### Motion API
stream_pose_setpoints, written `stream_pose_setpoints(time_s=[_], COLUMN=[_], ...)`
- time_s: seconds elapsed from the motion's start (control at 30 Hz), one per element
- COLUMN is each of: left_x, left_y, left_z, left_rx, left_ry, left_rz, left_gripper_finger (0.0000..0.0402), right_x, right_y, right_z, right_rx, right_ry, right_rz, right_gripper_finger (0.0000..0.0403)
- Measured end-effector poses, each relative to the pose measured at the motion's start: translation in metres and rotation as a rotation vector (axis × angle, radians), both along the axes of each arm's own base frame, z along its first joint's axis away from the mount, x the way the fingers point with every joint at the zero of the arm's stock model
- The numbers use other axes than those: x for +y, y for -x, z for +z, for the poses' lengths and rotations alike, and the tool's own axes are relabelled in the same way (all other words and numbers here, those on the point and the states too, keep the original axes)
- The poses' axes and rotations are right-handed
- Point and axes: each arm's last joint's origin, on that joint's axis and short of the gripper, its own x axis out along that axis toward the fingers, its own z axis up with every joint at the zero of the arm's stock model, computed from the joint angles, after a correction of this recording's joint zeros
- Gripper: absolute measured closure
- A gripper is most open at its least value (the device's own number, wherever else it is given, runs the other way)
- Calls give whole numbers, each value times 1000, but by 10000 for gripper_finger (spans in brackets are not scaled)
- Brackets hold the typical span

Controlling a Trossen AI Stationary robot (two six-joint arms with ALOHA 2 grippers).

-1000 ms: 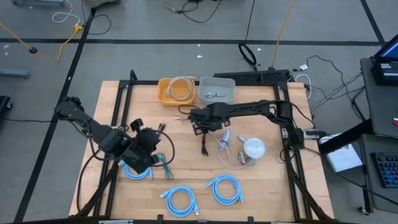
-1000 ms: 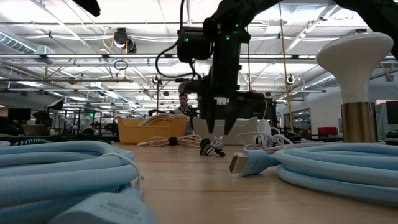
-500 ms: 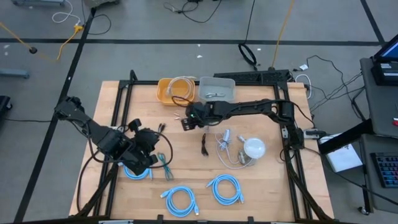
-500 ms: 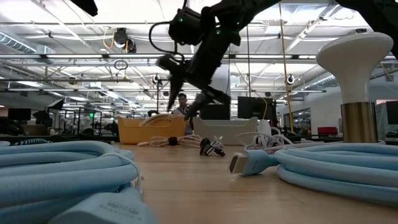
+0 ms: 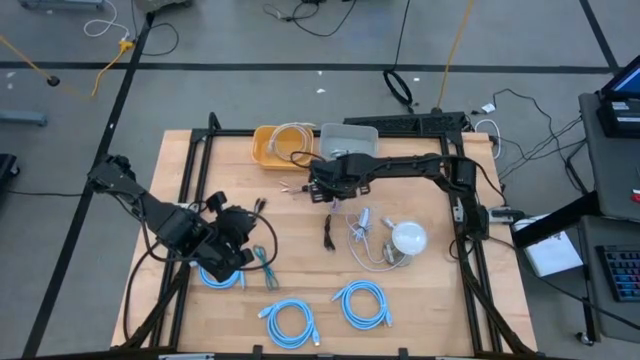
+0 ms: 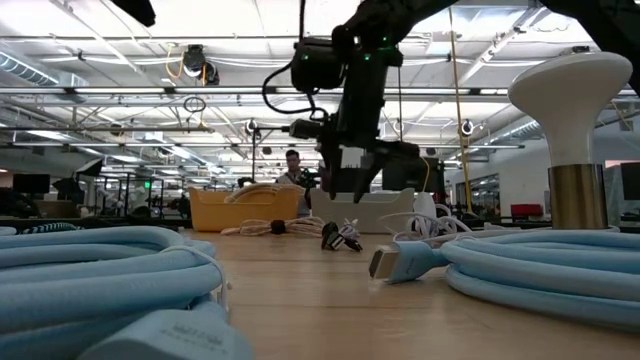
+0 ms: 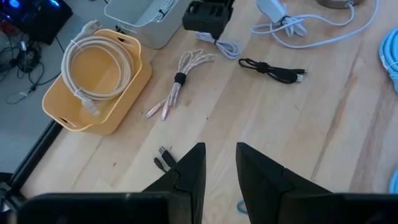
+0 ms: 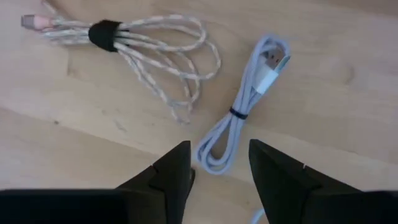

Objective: Pick & Place USB Port
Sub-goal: Put the purple charger cable into the gray bin

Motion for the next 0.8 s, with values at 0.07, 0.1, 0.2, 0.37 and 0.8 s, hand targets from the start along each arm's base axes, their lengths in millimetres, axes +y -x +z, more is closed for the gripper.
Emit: stream_pose_setpoints(time_s=[0.07,0.1,0.2,0.37,0.8], left_x=[-1,-1,-1,-1,-4], left_y=[0,0,0,0,2], left_z=[0,0,0,0,-1], left_rx=[-2,-3,-2,0,-6], left_ry=[3,4,7,33,54], left_rz=[0,2,3,11,11], left_gripper_finger=[309,309,309,309,309], right_x=[-3,-4,-6,-7,-2], right_y=[1,1,1,2,2], right_z=[-1,-2,-2,-8,-47], right_rx=[11,9,10,49,53], right_ry=[3,4,20,52,33], right_rz=[-4,-8,-8,-15,-70], right_gripper_finger=[249,248,239,219,213])
